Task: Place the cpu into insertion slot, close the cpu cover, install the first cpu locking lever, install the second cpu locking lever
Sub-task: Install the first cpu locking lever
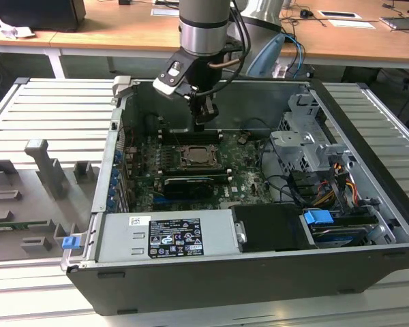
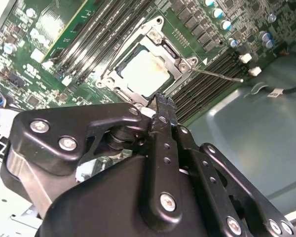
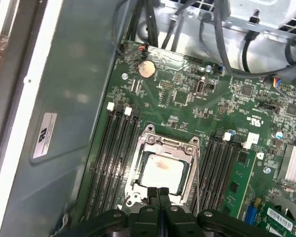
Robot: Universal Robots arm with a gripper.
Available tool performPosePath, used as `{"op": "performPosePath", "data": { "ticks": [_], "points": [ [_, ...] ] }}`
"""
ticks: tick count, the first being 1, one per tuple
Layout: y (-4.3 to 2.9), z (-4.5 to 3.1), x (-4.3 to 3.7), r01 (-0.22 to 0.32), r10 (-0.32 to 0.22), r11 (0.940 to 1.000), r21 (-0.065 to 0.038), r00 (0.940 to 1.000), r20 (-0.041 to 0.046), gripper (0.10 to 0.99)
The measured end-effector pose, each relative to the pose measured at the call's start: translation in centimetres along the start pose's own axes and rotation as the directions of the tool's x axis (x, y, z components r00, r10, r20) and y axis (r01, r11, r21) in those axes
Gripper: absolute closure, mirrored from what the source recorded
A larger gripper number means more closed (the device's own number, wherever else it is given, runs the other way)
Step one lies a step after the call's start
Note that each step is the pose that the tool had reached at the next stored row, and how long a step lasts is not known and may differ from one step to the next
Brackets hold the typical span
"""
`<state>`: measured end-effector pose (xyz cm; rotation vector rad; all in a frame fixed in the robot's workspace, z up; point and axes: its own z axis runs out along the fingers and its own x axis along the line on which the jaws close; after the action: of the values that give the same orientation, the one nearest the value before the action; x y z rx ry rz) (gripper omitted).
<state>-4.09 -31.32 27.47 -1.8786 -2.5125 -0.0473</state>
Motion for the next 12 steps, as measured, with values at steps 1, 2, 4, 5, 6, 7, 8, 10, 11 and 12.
{"op": "performPosePath", "data": {
  "ticks": [1,2,4,5,6,7,8,10,11,12],
  "points": [
    [0.0,0.0,0.0,0.013,-0.013,0.9999,0.0,0.9999,-0.0002,0.98],
    [-0.01,0.0,0.0,0.038,-0.038,0.9993,0.001,0.9993,-0.0007,0.98],
    [-0.02,0.0,0.01,0.096,-0.096,0.9954,0.002,0.9954,-0.002,0.98],
    [-0.02,0.0,0.0,0.121,-0.121,0.9926,0.002,0.9926,-0.0026,0.98],
    [-0.02,0.0,0.0,0.137,-0.137,0.9905,0.003,0.9905,-0.003,0.98],
    [-0.02,0.0,0.0,0.154,-0.154,0.9881,0.003,0.9881,-0.0034,0.98],
    [-0.02,0.0,0.0,0.174,-0.174,0.9847,0.003,0.9847,-0.0039,0.98],
    [-0.02,0.01,0.0,0.215,-0.215,0.9766,0.004,0.9766,-0.005,0.98],
    [-0.02,0.01,0.0,0.235,-0.235,0.972,0.004,0.972,-0.0055,0.98],
    [-0.03,0.02,0.0,0.267,-0.267,0.9637,0.005,0.9637,-0.0063,0.98]
  ]
}}
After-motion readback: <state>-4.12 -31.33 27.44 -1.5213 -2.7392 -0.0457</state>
